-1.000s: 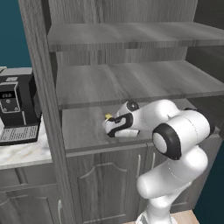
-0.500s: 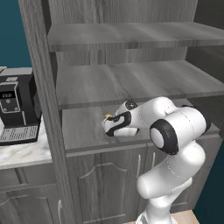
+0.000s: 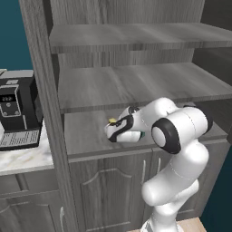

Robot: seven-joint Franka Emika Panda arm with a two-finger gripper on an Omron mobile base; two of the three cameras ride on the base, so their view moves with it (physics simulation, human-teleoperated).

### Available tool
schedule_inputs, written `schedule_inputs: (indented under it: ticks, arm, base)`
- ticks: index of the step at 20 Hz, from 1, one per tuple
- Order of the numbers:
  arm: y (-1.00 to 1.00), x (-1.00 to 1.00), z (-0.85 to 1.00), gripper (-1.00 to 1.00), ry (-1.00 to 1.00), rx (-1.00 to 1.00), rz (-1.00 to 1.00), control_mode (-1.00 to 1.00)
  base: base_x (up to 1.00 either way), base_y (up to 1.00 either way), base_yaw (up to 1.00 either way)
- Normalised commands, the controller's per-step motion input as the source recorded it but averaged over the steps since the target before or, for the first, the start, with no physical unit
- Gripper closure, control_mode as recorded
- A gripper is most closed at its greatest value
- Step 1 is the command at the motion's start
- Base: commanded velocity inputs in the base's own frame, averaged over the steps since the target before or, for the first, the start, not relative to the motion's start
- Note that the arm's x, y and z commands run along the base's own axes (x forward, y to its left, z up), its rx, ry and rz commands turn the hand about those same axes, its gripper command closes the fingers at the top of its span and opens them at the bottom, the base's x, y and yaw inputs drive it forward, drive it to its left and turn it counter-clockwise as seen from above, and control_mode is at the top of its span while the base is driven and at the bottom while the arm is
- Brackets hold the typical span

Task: Restock the canned food cabinet by taking the new fresh canned food from the counter and placing it in the cabinet. Then, take the old canned food from the cabinet and place it on the counter.

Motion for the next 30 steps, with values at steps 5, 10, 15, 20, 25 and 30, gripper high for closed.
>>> schedule_inputs:
  ticks: [5, 10, 15, 20, 25, 30]
  arm:
    - [0.0, 0.2, -0.02, -1.0, 0.0, 0.0, 0.0, -1.0]
    - [0.0, 0.19, -0.03, -1.0, 0.0, 0.0, 0.0, -1.0]
    - [0.0, 0.08, -0.02, 1.0, 0.0, 0.0, 0.0, -1.0]
    - [0.0, 0.0, 0.0, 1.0, 0.0, 0.0, 0.0, -1.0]
    - [0.0, 0.0, 0.0, 1.0, 0.0, 0.0, 0.0, -1.0]
    - [0.0, -0.28, 0.09, 1.0, -0.03, 0.0, 0.0, -1.0]
  base:
    - [0.0, 0.0, 0.0]
    - [0.0, 0.0, 0.0]
    - [0.0, 0.0, 0.0]
    - [0.0, 0.0, 0.0]
    - [0.0, 0.0, 0.0]
    - [0.0, 0.0, 0.0]
